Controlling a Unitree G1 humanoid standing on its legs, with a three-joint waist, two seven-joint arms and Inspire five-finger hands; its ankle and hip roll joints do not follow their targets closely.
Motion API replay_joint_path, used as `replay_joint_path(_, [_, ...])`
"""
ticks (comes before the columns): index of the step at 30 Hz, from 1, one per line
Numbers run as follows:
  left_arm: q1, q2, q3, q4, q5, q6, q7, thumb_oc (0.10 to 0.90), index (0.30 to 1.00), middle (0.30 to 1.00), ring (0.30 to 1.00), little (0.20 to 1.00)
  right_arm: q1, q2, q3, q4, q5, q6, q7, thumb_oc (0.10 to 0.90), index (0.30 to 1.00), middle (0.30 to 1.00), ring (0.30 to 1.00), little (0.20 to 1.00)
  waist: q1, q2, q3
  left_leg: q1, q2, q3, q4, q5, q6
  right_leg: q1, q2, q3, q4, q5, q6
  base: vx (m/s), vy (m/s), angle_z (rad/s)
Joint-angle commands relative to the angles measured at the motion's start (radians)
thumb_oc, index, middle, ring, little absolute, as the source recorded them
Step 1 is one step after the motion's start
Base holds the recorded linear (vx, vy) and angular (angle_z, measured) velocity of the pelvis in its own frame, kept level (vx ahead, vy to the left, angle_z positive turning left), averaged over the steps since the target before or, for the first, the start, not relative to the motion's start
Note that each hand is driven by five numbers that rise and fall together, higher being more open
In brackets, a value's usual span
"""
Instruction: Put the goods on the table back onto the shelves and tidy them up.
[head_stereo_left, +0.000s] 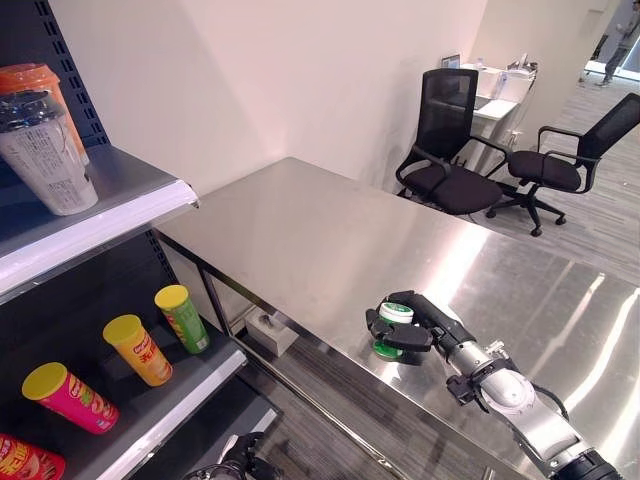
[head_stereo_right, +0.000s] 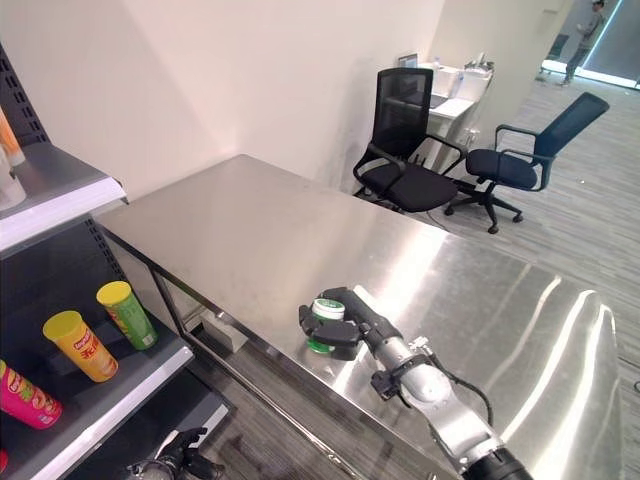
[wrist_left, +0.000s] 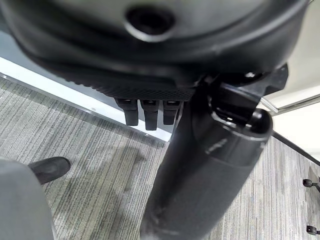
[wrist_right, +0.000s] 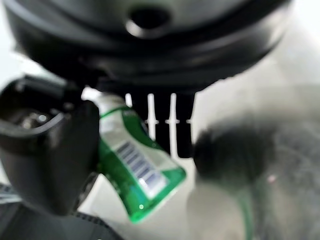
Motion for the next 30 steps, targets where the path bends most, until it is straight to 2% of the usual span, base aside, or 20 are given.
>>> replay_joint_path(1, [0.013, 0.066, 0.004, 0.033, 0.015, -0.028, 0.011, 0.8, 0.9, 0.9, 0.9, 0.9, -0.09, 0.045, -0.103, -0.145, -0.023, -0.095, -0.068, 0.4, 0.3, 0.3, 0.3, 0.3, 0.004, -0.082, -0.006, -0.027, -0.071, 0.015, -0.08, 0.077, -0.024, 0.306, -0.05, -0.006, -0.343, 0.154, 0.047, -0.03, -0.015, -0.01])
replay_joint_path(4, [0.011, 0.065, 0.006, 0.029, 0.016, -0.03, 0.012, 0.8, 0.9, 0.9, 0.9, 0.9, -0.098, 0.041, -0.129, -0.2, -0.05, -0.106, -0.087, 0.4, 0.3, 0.3, 0.3, 0.3, 0.0, -0.078, -0.001, -0.027, -0.07, 0.015, -0.08, 0.078, -0.023, 0.303, -0.05, -0.004, -0.34, 0.152, 0.046, -0.01, -0.009, 0.0])
replay_joint_path(6, [0.014, 0.063, 0.009, 0.013, 0.021, -0.036, 0.011, 0.8, 0.9, 0.9, 0.9, 0.9, -0.095, 0.053, -0.173, -0.334, -0.089, -0.13, -0.103, 0.4, 0.3, 0.3, 0.3, 0.3, -0.006, -0.069, 0.006, -0.029, -0.067, 0.014, -0.08, 0.082, -0.024, 0.299, -0.048, -0.003, -0.332, 0.146, 0.043, -0.06, -0.05, 0.0])
replay_joint_path(12, [0.011, 0.058, 0.008, 0.006, 0.026, -0.04, 0.008, 0.8, 0.9, 0.9, 0.9, 0.9, -0.101, 0.063, -0.158, -0.515, -0.071, -0.157, -0.083, 0.4, 0.3, 0.3, 0.3, 0.3, -0.012, -0.058, 0.019, -0.033, -0.057, 0.009, -0.08, 0.094, -0.03, 0.297, -0.043, -0.004, -0.322, 0.137, 0.038, -0.05, -0.047, 0.0])
replay_joint_path(15, [0.006, 0.058, 0.003, 0.006, 0.028, -0.042, 0.004, 0.8, 0.9, 0.9, 0.9, 0.9, -0.148, 0.06, -0.085, -0.592, -0.048, -0.168, -0.059, 0.4, 0.3, 0.3, 0.3, 0.3, -0.011, -0.052, 0.03, -0.035, -0.048, 0.006, -0.08, 0.104, -0.034, 0.3, -0.038, -0.005, -0.318, 0.13, 0.034, -0.08, -0.084, 0.01])
replay_joint_path(17, [-0.005, 0.072, -0.019, -0.009, 0.039, -0.045, 0.004, 0.8, 0.9, 0.9, 0.9, 0.9, -0.259, 0.058, 0.076, -0.681, -0.014, -0.179, -0.029, 0.4, 0.3, 0.3, 0.3, 0.3, 0.002, -0.049, 0.062, -0.052, -0.033, -0.01, -0.076, 0.127, -0.045, 0.309, -0.029, -0.014, -0.325, 0.124, 0.03, -0.1, -0.119, 0.03])
replay_joint_path(18, [-0.006, 0.071, -0.018, -0.009, 0.039, -0.045, 0.004, 0.8, 0.9, 0.9, 0.9, 0.9, -0.261, 0.058, 0.077, -0.68, -0.014, -0.179, -0.029, 0.4, 0.3, 0.3, 0.3, 0.3, 0.0, -0.049, 0.061, -0.059, -0.033, -0.012, -0.076, 0.133, -0.043, 0.303, -0.029, -0.015, -0.324, 0.129, 0.029, -0.13, -0.117, 0.06])
replay_joint_path(19, [-0.008, 0.085, -0.04, -0.018, 0.05, -0.046, 0.005, 0.8, 0.9, 0.9, 0.9, 0.9, -0.333, 0.073, 0.173, -0.709, 0.005, -0.18, -0.017, 0.4, 0.3, 0.3, 0.3, 0.3, 0.016, -0.047, 0.089, -0.086, -0.026, -0.03, -0.073, 0.155, -0.053, 0.309, -0.02, -0.029, -0.346, 0.13, 0.027, -0.13, -0.095, 0.19])
replay_joint_path(21, [-0.027, 0.096, -0.066, -0.027, 0.059, -0.045, 0.013, 0.8, 0.9, 0.9, 0.9, 0.9, -0.427, 0.1, 0.256, -0.689, -0.012, -0.179, -0.022, 0.4, 0.3, 0.3, 0.3, 0.3, 0.036, -0.043, 0.136, -0.129, -0.021, -0.048, -0.073, 0.193, -0.073, 0.316, -0.012, -0.049, -0.375, 0.132, 0.026, -0.17, -0.084, 0.41])
replay_joint_path(22, [-0.028, 0.096, -0.066, -0.027, 0.059, -0.045, 0.013, 0.8, 0.9, 0.9, 0.9, 0.9, -0.428, 0.1, 0.255, -0.689, -0.012, -0.179, -0.022, 0.4, 0.3, 0.3, 0.3, 0.3, 0.035, -0.043, 0.134, -0.136, -0.021, -0.05, -0.073, 0.199, -0.071, 0.309, -0.012, -0.05, -0.374, 0.137, 0.025, -0.38, -0.025, 0.61])
replay_joint_path(23, [-0.071, 0.106, -0.091, -0.03, 0.057, -0.044, 0.022, 0.8, 0.9, 0.9, 0.9, 0.9, -0.55, 0.14, 0.352, -0.633, -0.044, -0.171, -0.024, 0.4, 0.3, 0.3, 0.3, 0.3, 0.047, -0.043, 0.215, -0.208, -0.012, 0.007, -0.05, 0.231, -0.091, 0.292, -0.03, -0.103, -0.378, 0.15, 0.037, -0.45, 0.022, 0.68])
replay_joint_path(24, [-0.089, 0.109, -0.092, -0.026, 0.052, -0.041, 0.027, 0.8, 0.9, 0.9, 0.9, 0.9, -0.589, 0.158, 0.39, -0.587, -0.076, -0.158, -0.021, 0.4, 0.3, 0.3, 0.3, 0.3, 0.029, -0.048, 0.237, -0.212, 0.014, 0.106, -0.018, 0.217, -0.085, 0.271, -0.053, -0.144, -0.378, 0.172, 0.049, -0.53, 0.035, 0.75])
replay_joint_path(25, [-0.091, 0.113, -0.085, -0.032, 0.05, -0.043, 0.025, 0.8, 0.9, 0.9, 0.9, 0.9, -0.601, 0.162, 0.399, -0.565, -0.089, -0.143, -0.015, 0.4, 0.3, 0.3, 0.3, 0.3, 0.015, -0.048, 0.243, -0.214, 0.027, 0.149, 0.012, 0.207, -0.079, 0.252, -0.063, -0.153, -0.378, 0.18, 0.051, -0.33, 0.077, 0.79])
replay_joint_path(26, [-0.084, 0.123, -0.078, -0.034, 0.048, -0.047, 0.027, 0.8, 0.9, 0.9, 0.9, 0.9, -0.606, 0.174, 0.413, -0.548, -0.095, -0.128, 0.0, 0.4, 0.3, 0.3, 0.3, 0.3, -0.006, -0.046, 0.255, -0.195, 0.045, 0.204, 0.06, 0.17, -0.07, 0.239, -0.076, -0.168, -0.378, 0.193, 0.055, -0.18, 0.05, 1.17])
replay_joint_path(27, [-0.084, 0.123, -0.078, -0.034, 0.048, -0.047, 0.027, 0.8, 0.9, 0.9, 0.9, 0.9, -0.606, 0.174, 0.413, -0.548, -0.095, -0.128, 0.0, 0.4, 0.3, 0.3, 0.3, 0.3, -0.006, -0.046, 0.254, -0.196, 0.045, 0.203, 0.06, 0.17, -0.07, 0.238, -0.076, -0.168, -0.378, 0.193, 0.055, -0.16, 0.075, 1.35])
replay_joint_path(28, [-0.084, 0.128, -0.083, -0.034, 0.059, -0.048, 0.035, 0.8, 0.9, 0.9, 0.9, 0.9, -0.615, 0.166, 0.419, -0.547, -0.117, -0.121, 0.008, 0.4, 0.3, 0.3, 0.3, 0.3, -0.036, -0.045, 0.263, -0.155, 0.073, 0.26, 0.104, 0.134, -0.066, 0.228, -0.093, -0.183, -0.378, 0.211, 0.056, -0.18, 0.252, 1.34])
replay_joint_path(29, [-0.081, 0.139, -0.139, -0.033, 0.124, -0.049, 0.053, 0.8, 0.9, 0.9, 0.9, 0.9, -0.596, 0.12, 0.396, -0.553, -0.143, -0.122, 0.013, 0.4, 0.3, 0.3, 0.3, 0.3, -0.12, -0.029, 0.245, 0.004, 0.173, 0.398, 0.143, 0.132, -0.067, 0.211, -0.127, -0.251, -0.368, 0.235, 0.058, -0.18, 0.249, 0.99])
replay_joint_path(30, [-0.082, 0.138, -0.14, -0.033, 0.124, -0.049, 0.054, 0.8, 0.9, 0.9, 0.9, 0.9, -0.596, 0.119, 0.396, -0.554, -0.143, -0.122, 0.014, 0.4, 0.3, 0.3, 0.3, 0.3, -0.12, -0.028, 0.246, 0.006, 0.173, 0.398, 0.141, 0.134, -0.067, 0.213, -0.126, -0.251, -0.369, 0.236, 0.057, -0.12, 0.28, 1.43])
